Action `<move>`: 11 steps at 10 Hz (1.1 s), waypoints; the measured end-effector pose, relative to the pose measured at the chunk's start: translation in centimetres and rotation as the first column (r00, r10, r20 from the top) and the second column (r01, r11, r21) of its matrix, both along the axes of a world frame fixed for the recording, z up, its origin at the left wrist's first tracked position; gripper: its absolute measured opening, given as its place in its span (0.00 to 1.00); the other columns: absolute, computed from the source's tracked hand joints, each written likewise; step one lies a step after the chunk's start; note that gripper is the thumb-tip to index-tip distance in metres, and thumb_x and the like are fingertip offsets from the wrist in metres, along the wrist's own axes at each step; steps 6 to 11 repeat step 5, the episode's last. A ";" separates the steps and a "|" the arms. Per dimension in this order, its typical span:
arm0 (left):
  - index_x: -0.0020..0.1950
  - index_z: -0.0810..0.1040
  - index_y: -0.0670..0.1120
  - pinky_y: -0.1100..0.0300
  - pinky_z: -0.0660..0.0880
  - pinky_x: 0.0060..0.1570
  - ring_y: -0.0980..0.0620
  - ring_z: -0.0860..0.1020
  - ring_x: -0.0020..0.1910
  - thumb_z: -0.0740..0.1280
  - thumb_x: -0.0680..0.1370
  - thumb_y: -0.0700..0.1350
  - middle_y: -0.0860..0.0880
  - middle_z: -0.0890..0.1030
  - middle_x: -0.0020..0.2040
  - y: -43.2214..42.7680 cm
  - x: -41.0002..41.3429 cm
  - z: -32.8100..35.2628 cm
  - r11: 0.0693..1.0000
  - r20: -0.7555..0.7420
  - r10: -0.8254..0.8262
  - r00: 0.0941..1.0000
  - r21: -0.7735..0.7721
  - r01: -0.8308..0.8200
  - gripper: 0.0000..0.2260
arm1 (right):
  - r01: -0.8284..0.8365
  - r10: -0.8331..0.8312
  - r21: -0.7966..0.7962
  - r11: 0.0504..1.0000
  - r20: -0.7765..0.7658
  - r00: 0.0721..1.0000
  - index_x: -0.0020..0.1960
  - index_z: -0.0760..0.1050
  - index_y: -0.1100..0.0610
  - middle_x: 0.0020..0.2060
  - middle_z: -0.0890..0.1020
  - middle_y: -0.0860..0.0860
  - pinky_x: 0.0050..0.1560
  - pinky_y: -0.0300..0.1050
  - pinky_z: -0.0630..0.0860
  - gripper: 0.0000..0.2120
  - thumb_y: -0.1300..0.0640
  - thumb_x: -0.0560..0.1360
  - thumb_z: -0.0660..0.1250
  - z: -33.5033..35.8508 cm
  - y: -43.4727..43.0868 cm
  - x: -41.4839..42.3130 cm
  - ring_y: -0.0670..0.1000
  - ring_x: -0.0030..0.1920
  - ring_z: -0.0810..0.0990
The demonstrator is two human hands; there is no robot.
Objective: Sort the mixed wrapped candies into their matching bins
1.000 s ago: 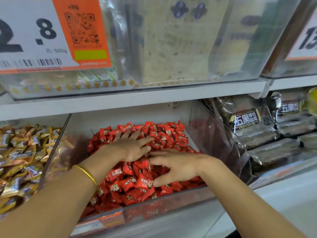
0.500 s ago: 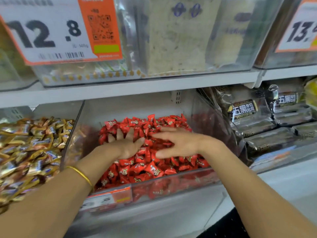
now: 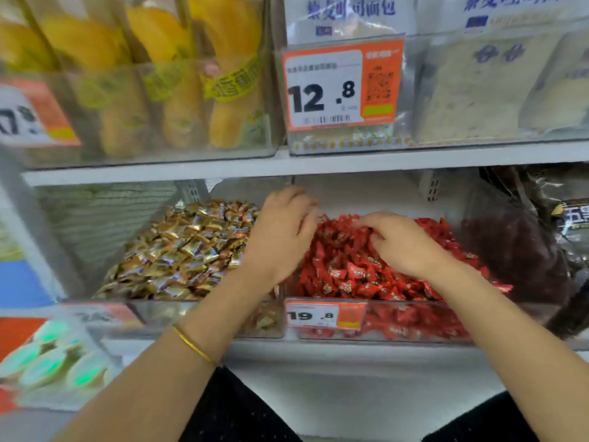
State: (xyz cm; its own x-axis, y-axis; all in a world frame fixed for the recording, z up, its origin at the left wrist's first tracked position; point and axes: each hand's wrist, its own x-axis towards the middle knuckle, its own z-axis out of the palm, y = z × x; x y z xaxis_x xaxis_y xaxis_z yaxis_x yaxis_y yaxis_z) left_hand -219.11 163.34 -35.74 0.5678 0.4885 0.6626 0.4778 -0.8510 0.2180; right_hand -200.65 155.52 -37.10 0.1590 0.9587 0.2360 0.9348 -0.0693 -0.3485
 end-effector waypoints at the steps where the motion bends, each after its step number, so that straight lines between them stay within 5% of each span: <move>1: 0.58 0.79 0.42 0.53 0.63 0.60 0.40 0.73 0.59 0.50 0.76 0.51 0.41 0.77 0.59 3.3 -4.8 -0.9 0.974 -0.013 0.224 0.975 -0.023 -0.224 0.23 | -0.063 0.066 0.062 0.996 -0.047 0.997 0.66 0.74 0.55 0.66 0.74 0.54 0.65 0.37 0.61 0.21 0.70 0.77 0.56 0.2 0.7 -3.5 0.52 0.66 0.71; 2: 0.75 0.59 0.58 0.44 0.47 0.73 0.44 0.51 0.76 0.43 0.79 0.61 0.47 0.55 0.77 5.6 -8.4 -3.8 0.864 -0.476 0.326 0.817 -0.201 -0.462 0.25 | -0.071 0.076 0.070 0.995 -0.079 0.994 0.65 0.74 0.56 0.65 0.75 0.55 0.62 0.37 0.63 0.22 0.71 0.76 0.54 0.2 1.4 -5.5 0.53 0.65 0.72; 3: 0.75 0.43 0.63 0.42 0.39 0.72 0.47 0.40 0.76 0.42 0.79 0.64 0.52 0.40 0.78 6.1 -9.8 -5.1 0.824 -0.677 0.253 0.691 -0.223 -0.520 0.25 | -0.041 0.042 0.012 0.999 -0.088 0.995 0.66 0.73 0.54 0.67 0.72 0.55 0.54 0.38 0.68 0.22 0.70 0.78 0.53 0.2 1.5 -6.0 0.53 0.61 0.75; 4: 0.75 0.44 0.63 0.42 0.39 0.73 0.47 0.40 0.76 0.42 0.78 0.64 0.52 0.41 0.78 6.1 -10.1 -4.7 0.821 -0.673 0.237 0.700 -0.246 -0.514 0.25 | -0.039 0.032 -0.051 0.998 -0.139 0.990 0.66 0.72 0.55 0.67 0.72 0.53 0.36 0.26 0.67 0.20 0.68 0.80 0.53 0.2 1.1 -5.5 0.38 0.40 0.73; 5: 0.75 0.53 0.61 0.43 0.42 0.73 0.47 0.44 0.76 0.44 0.79 0.64 0.51 0.48 0.78 5.4 -10.0 -3.8 0.862 -0.502 0.233 0.833 -0.289 -0.415 0.25 | -0.038 0.028 -0.039 0.999 -0.228 0.973 0.64 0.74 0.56 0.64 0.76 0.52 0.47 0.25 0.67 0.16 0.67 0.79 0.57 0.8 -0.2 -5.0 0.42 0.49 0.77; 11: 0.75 0.53 0.61 0.43 0.42 0.73 0.47 0.44 0.76 0.44 0.79 0.64 0.51 0.48 0.78 5.4 -10.0 -3.8 0.862 -0.502 0.233 0.833 -0.289 -0.415 0.25 | -0.038 0.028 -0.039 0.999 -0.228 0.973 0.64 0.74 0.56 0.64 0.76 0.52 0.47 0.25 0.67 0.16 0.67 0.79 0.57 0.8 -0.2 -5.0 0.42 0.49 0.77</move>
